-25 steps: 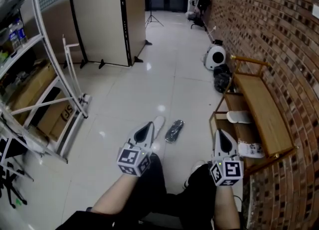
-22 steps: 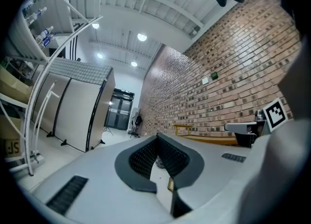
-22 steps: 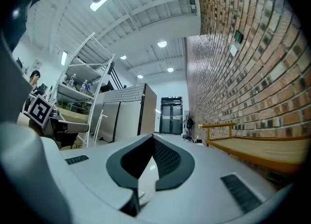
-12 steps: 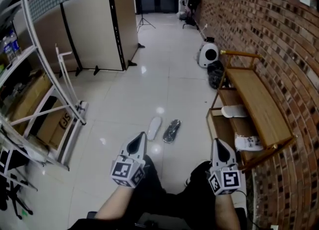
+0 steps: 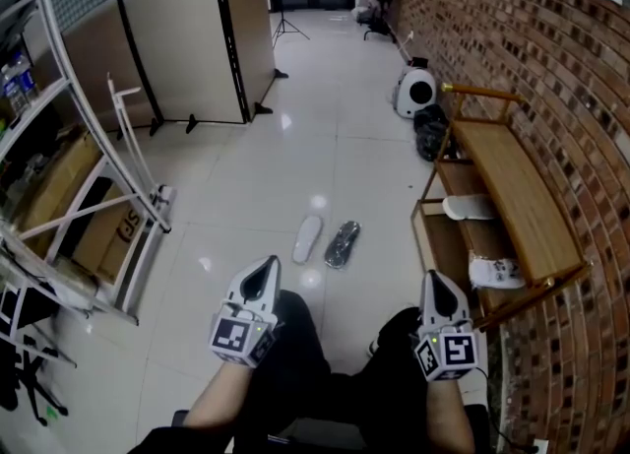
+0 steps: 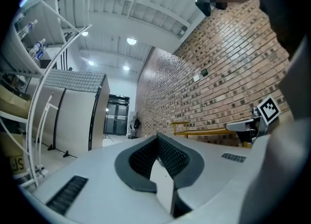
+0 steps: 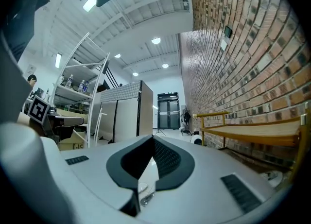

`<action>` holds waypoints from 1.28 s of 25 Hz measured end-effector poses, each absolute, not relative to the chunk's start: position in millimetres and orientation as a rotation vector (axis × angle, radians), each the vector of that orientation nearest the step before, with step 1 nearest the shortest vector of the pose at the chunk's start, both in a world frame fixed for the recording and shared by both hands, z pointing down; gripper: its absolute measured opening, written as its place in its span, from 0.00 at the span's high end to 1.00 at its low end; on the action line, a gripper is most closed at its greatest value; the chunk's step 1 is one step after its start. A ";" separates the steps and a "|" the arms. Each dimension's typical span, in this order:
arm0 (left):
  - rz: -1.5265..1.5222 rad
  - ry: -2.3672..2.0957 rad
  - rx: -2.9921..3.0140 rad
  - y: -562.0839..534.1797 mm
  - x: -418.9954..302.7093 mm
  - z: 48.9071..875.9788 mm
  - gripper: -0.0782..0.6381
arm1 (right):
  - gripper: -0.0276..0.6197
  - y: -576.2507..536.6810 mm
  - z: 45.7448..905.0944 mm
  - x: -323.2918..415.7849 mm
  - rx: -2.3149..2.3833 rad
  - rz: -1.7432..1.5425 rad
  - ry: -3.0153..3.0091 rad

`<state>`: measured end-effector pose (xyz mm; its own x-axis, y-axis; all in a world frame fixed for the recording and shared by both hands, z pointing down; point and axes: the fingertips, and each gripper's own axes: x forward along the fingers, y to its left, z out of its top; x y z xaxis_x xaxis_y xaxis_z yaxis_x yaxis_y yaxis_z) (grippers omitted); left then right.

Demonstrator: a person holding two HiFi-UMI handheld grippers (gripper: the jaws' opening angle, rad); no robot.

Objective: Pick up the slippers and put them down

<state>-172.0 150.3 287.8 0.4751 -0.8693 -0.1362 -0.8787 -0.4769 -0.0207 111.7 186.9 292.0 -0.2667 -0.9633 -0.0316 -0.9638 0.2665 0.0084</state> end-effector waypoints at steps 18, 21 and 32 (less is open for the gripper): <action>0.161 1.596 -2.635 151.4 -180.3 297.3 0.89 | 0.96 193.7 296.1 115.2 -1.922 -0.009 2.460; 0.153 1.599 -2.621 150.5 -180.4 294.6 0.89 | 0.96 194.1 293.6 122.7 -1.892 -0.017 2.424; 0.167 1.584 -2.610 153.7 -177.3 286.9 0.89 | 0.96 199.7 294.8 133.1 -1.913 -0.023 2.409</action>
